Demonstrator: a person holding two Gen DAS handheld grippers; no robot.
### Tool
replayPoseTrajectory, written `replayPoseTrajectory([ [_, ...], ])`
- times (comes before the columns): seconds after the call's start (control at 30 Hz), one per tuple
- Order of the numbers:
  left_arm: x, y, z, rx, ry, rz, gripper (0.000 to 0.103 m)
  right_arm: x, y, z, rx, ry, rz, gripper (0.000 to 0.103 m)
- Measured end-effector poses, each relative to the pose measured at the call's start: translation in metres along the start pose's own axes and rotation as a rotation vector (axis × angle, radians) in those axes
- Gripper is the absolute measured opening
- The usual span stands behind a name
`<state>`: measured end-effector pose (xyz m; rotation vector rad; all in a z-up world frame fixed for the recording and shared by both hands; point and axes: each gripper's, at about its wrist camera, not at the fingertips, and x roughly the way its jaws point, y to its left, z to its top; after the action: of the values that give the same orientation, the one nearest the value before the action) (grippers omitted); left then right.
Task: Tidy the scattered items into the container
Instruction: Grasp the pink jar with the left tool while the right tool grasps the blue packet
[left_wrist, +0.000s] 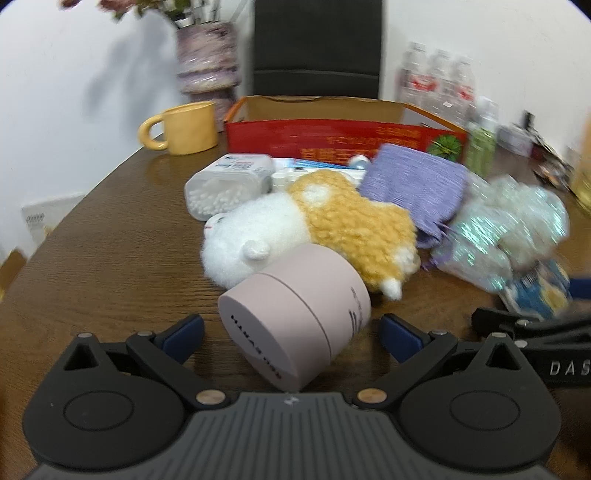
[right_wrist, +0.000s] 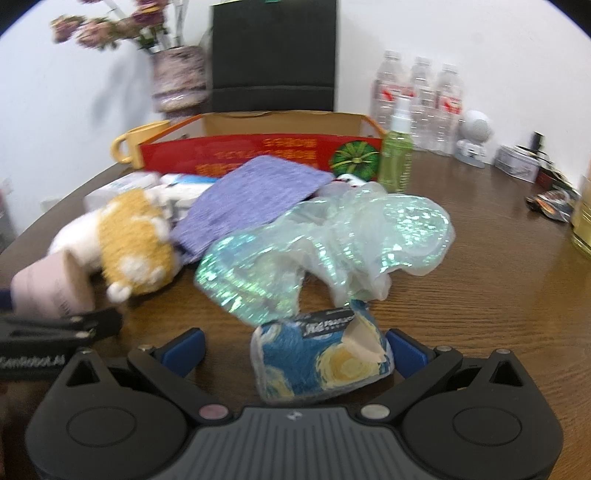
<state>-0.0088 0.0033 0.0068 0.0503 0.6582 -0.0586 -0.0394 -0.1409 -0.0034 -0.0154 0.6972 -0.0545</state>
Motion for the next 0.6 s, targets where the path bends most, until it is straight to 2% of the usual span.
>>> replayPoseTrajectory([
  [0.03, -0.006, 0.001, 0.0, 0.015, -0.028, -0.015, 0.103, -0.004, 0.001, 0.0, -0.021, -0.001, 0.005, 0.094],
  [0.07, -0.011, 0.002, 0.001, 0.024, -0.055, -0.032, 0.103, -0.009, 0.001, -0.001, -0.043, -0.003, 0.01, 0.092],
  [0.17, -0.023, 0.015, 0.009, -0.074, -0.096, -0.136, 0.103, -0.027, -0.004, 0.004, -0.066, -0.06, -0.018, 0.092],
  [0.23, -0.025, 0.024, 0.014, -0.148, -0.115, -0.223, 0.103, -0.037, -0.015, 0.012, -0.033, -0.109, -0.006, 0.092],
  [0.27, -0.023, 0.024, 0.016, -0.147, -0.116, -0.234, 0.103, -0.04, -0.022, 0.017, -0.011, -0.142, 0.01, 0.092],
  [0.3, -0.019, 0.021, 0.018, -0.122, -0.102, -0.213, 0.103, -0.039, -0.028, 0.021, 0.002, -0.151, 0.022, 0.092],
  [0.33, -0.016, 0.015, 0.019, -0.077, -0.078, -0.15, 0.095, -0.037, -0.033, 0.026, 0.014, -0.156, 0.034, 0.092],
  [0.37, -0.015, 0.01, 0.018, -0.043, -0.069, -0.104, 0.091, -0.031, -0.035, 0.029, 0.008, -0.108, 0.029, 0.09],
  [0.43, -0.014, 0.009, 0.013, -0.025, -0.06, -0.086, 0.076, -0.024, -0.033, 0.031, -0.016, -0.041, 0.023, 0.087],
  [0.5, -0.013, 0.008, 0.008, -0.01, -0.051, -0.07, 0.074, -0.02, -0.025, 0.021, -0.064, -0.025, 0.041, 0.086],
  [0.57, -0.016, 0.011, 0.005, -0.017, -0.051, -0.08, 0.073, -0.016, -0.021, 0.012, -0.082, -0.007, 0.053, 0.076],
  [0.6, -0.02, 0.011, 0.003, -0.006, -0.057, -0.084, 0.073, -0.013, -0.02, 0.008, -0.078, 0.003, 0.057, 0.063],
])
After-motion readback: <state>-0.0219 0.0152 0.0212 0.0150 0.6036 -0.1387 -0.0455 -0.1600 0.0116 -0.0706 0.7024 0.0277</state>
